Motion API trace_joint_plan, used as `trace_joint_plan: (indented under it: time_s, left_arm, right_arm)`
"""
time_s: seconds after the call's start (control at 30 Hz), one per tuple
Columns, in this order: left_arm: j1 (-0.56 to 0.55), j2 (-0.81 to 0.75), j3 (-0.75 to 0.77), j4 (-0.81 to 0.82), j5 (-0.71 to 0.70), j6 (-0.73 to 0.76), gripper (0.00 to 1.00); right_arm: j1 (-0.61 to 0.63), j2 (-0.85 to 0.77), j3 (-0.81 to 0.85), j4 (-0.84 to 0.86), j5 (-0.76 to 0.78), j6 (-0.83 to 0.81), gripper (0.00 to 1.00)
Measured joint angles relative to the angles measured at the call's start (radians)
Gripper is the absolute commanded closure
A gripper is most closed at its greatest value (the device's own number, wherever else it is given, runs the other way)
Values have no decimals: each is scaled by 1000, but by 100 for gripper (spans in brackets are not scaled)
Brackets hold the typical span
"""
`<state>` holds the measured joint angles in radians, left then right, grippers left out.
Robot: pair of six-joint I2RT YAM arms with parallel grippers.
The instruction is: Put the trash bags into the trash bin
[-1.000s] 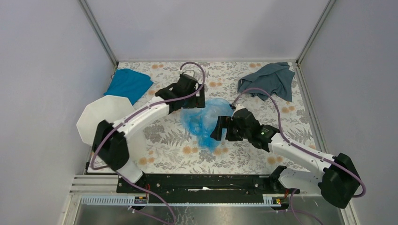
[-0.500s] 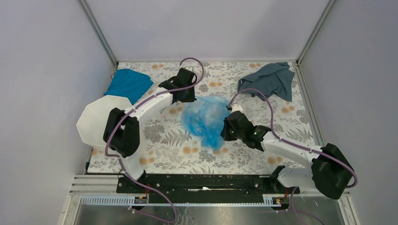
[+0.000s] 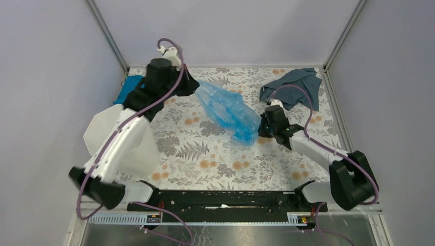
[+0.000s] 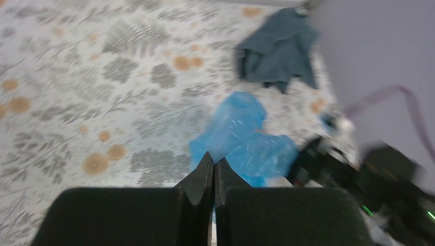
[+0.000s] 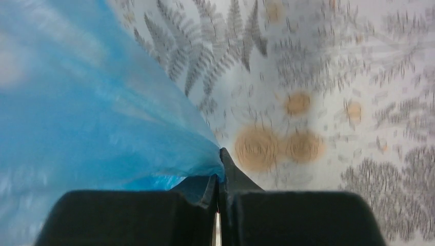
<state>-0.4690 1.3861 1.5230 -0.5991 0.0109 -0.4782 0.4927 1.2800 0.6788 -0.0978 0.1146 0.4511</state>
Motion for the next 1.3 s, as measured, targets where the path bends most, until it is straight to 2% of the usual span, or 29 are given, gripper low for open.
trace_joint_plan:
  time_s: [0.03, 0.07, 0.17, 0.2, 0.33, 0.37, 0.43, 0.6, 0.7, 0.77, 0.83, 0.97, 1.07, 1.23, 1.3]
  left_arm:
    - [-1, -84, -8, 10, 72, 12, 100]
    - [-1, -95, -9, 10, 80, 13, 100]
    - [-2, -212, -54, 45, 234, 18, 100]
    - [-2, -236, -76, 56, 282, 13, 100]
    - [-5, -265, -159, 108, 414, -43, 100]
    - [-6, -254, -180, 127, 431, -62, 100]
    - [-14, -226, -221, 156, 443, -98, 100]
    - [-40, -164, -284, 208, 439, -171, 100]
    - [-54, -134, -284, 249, 440, -202, 100]
    - [-68, -116, -284, 272, 438, -213, 100]
    - [-87, -103, -284, 282, 435, -223, 100]
    - [-118, -100, -282, 283, 435, -232, 100]
    - [-123, -100, -274, 287, 434, -238, 100]
    - [-123, -100, -259, 289, 435, -238, 100]
    - [-124, -99, -253, 292, 437, -238, 100]
  right_arm:
    - [-16, 34, 29, 6, -11, -15, 100]
    - [-31, 73, 64, 13, -24, -31, 97]
    - [-63, 214, 211, 15, -68, -71, 83]
    - [-71, 273, 285, 1, -89, -86, 75]
    - [-77, 420, 513, -74, -145, -117, 23]
    - [-76, 423, 532, -90, -146, -121, 14]
    - [-76, 389, 518, -130, -140, -129, 6]
    - [-76, 158, 378, -260, -91, -172, 4]
    - [-55, -11, 311, -284, -119, -211, 1]
    - [24, -135, 269, -251, -169, -238, 1]
    - [121, -188, 260, -202, -224, -257, 2]
    - [235, -162, 259, -39, -327, -275, 7]
    - [238, -132, 210, 104, -348, -271, 18]
    - [238, -124, 126, 247, -353, -273, 21]
    - [238, -124, 104, 295, -353, -280, 26]
